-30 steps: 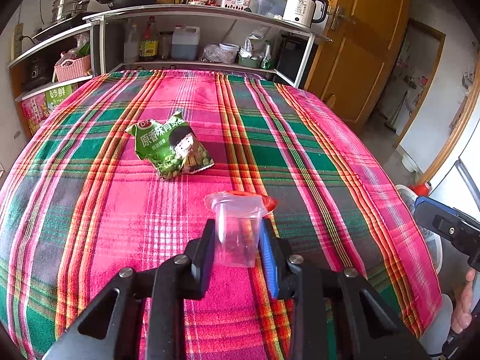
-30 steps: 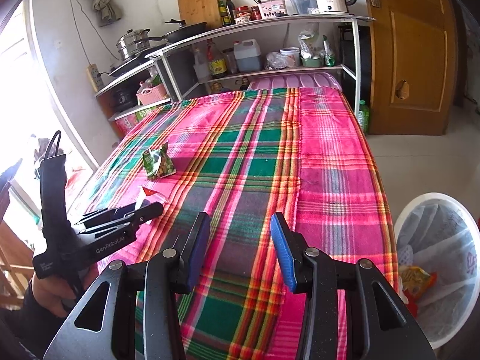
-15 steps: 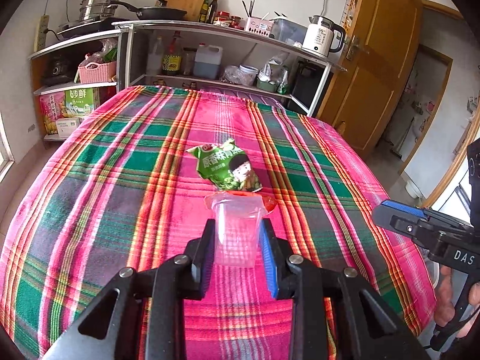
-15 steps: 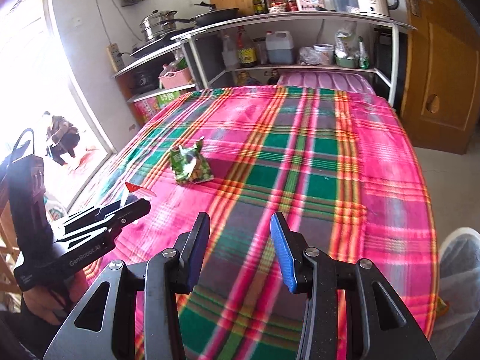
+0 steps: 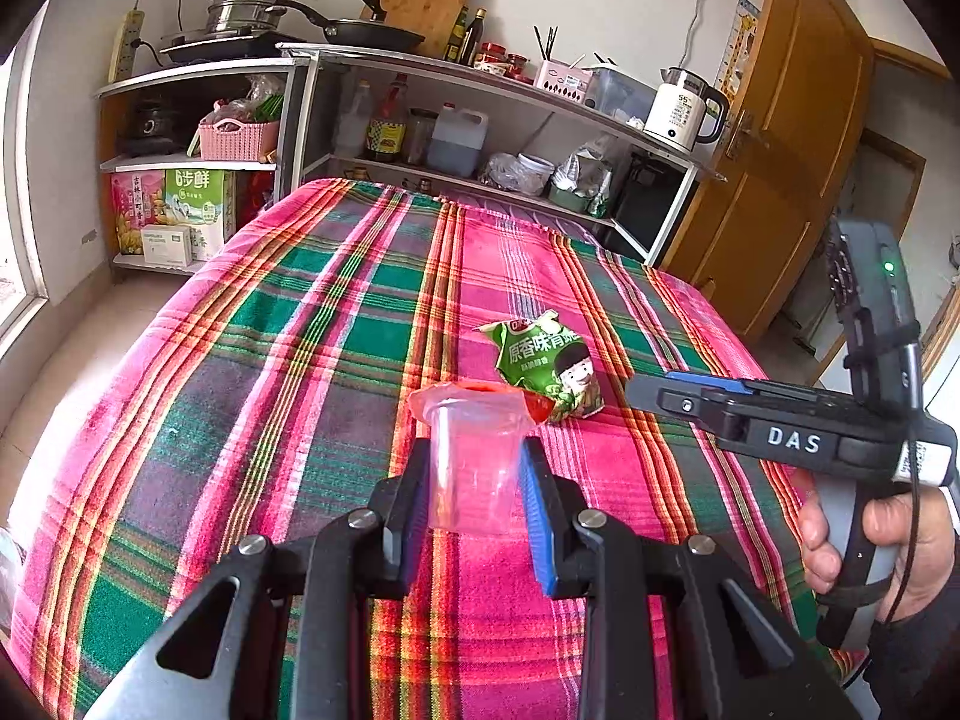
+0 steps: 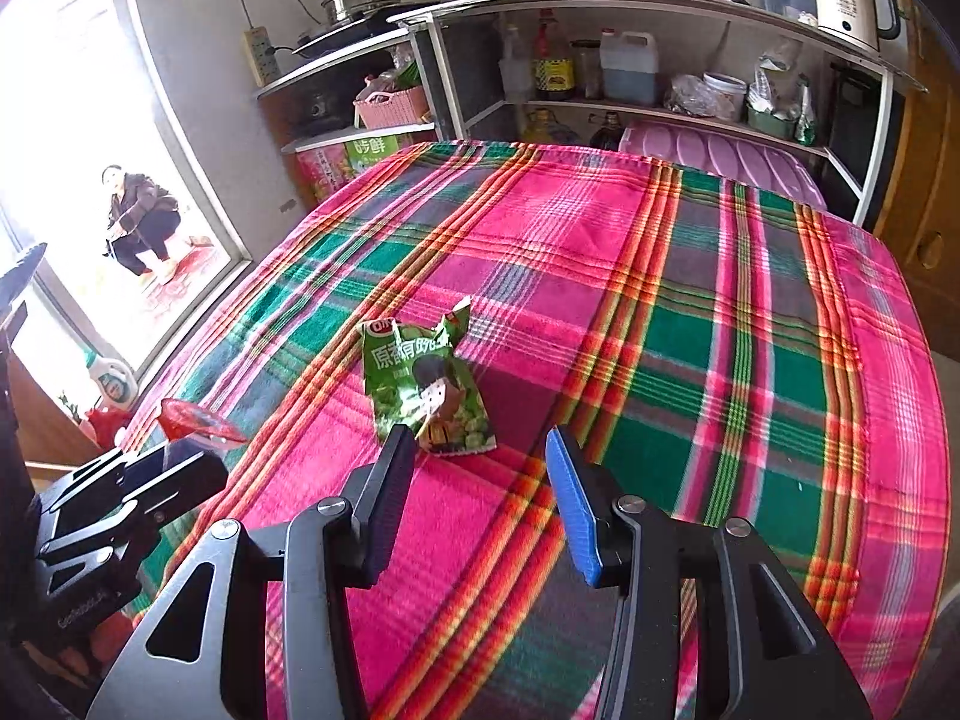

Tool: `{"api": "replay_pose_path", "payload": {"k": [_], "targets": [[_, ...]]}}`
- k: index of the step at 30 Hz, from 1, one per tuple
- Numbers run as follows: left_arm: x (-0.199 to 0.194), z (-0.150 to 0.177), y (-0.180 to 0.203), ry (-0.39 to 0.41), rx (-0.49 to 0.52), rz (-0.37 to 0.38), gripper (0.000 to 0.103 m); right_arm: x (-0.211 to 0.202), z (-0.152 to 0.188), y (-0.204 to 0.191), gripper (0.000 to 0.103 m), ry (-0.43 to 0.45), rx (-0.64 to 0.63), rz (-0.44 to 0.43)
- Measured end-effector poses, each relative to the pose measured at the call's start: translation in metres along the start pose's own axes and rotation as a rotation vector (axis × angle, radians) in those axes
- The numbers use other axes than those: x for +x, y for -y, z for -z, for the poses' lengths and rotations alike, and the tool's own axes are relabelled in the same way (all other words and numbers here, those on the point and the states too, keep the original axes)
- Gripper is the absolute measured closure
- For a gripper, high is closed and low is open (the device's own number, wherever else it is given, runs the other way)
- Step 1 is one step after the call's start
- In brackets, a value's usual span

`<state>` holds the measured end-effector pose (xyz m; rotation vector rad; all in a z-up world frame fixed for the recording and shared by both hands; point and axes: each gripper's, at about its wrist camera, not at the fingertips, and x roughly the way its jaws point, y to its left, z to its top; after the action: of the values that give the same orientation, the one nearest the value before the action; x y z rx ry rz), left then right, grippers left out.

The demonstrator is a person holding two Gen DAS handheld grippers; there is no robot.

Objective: Collect trash
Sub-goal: 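Grasp the green snack bag with the right tool while the left tool holds the clear cup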

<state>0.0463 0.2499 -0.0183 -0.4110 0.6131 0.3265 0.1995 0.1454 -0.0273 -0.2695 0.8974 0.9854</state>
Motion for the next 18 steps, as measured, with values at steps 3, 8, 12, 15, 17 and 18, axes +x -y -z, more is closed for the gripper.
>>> {"api": "replay_pose_path", "payload": {"k": [3, 8, 12, 15, 17, 18], "targets": [[0.001, -0.001, -0.004, 0.002, -0.005, 0.003, 0.073, 0.015, -0.009, 0.000, 0.056, -0.015, 0.000, -0.014], [0.004, -0.001, -0.007, -0.003, -0.012, 0.007, 0.073, 0.036, -0.018, 0.000, 0.056, -0.043, -0.010, -0.033], [0.005, 0.001, -0.008, -0.009, -0.015, 0.007, 0.073, 0.047, -0.021, -0.002, 0.056, -0.059, -0.007, -0.047], [0.007, 0.002, -0.007, -0.013, -0.014, 0.004, 0.073, 0.048, -0.022, -0.007, 0.063, -0.064, -0.019, -0.053], [0.007, 0.002, -0.006, -0.016, -0.012, 0.002, 0.073, 0.049, -0.023, -0.010, 0.078, -0.068, -0.025, -0.059], [0.007, 0.001, -0.006, -0.016, -0.011, 0.001, 0.073, 0.048, -0.022, -0.011, 0.080, -0.068, -0.025, -0.057]]}}
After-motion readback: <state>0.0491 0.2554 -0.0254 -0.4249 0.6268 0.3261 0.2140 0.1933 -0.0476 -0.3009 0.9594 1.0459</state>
